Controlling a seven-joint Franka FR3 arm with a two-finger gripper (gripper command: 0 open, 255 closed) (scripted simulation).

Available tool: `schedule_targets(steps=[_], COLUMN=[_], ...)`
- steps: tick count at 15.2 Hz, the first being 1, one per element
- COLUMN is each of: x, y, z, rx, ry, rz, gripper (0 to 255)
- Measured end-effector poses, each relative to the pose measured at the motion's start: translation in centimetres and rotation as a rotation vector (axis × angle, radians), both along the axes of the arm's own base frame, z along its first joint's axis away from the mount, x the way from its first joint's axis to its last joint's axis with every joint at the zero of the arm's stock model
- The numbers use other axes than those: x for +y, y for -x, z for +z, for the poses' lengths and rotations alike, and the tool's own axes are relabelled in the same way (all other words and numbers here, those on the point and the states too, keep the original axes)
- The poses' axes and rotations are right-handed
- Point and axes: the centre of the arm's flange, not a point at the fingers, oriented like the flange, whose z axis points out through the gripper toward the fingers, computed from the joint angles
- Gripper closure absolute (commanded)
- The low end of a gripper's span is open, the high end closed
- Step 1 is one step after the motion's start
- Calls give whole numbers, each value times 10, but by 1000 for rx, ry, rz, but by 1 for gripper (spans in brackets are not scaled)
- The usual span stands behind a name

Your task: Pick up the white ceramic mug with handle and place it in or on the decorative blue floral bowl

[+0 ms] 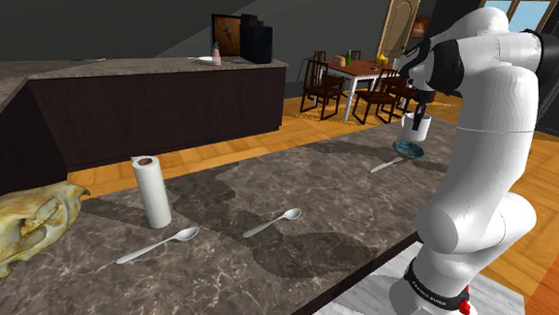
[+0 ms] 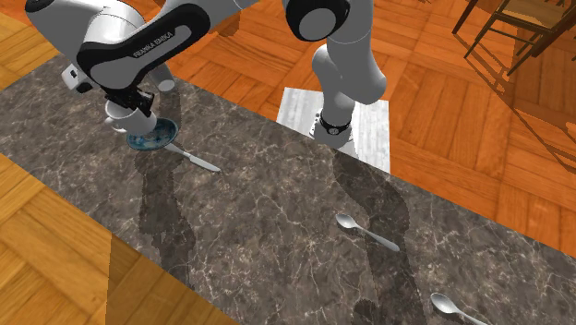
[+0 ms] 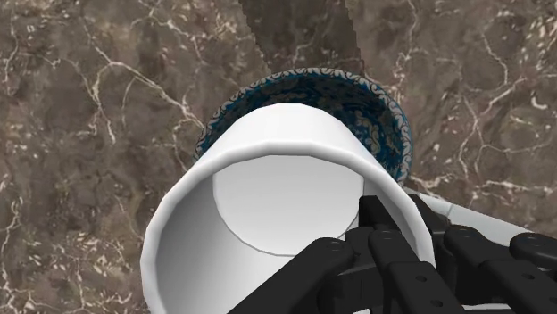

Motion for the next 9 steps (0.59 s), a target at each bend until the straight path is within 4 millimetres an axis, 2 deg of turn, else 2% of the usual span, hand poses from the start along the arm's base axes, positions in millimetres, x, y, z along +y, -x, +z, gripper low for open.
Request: schedule_targets(steps=[9], x=[2], y=[1], z=[-46], rx=[0], ry=[0], rz=[0], gripper=[255])
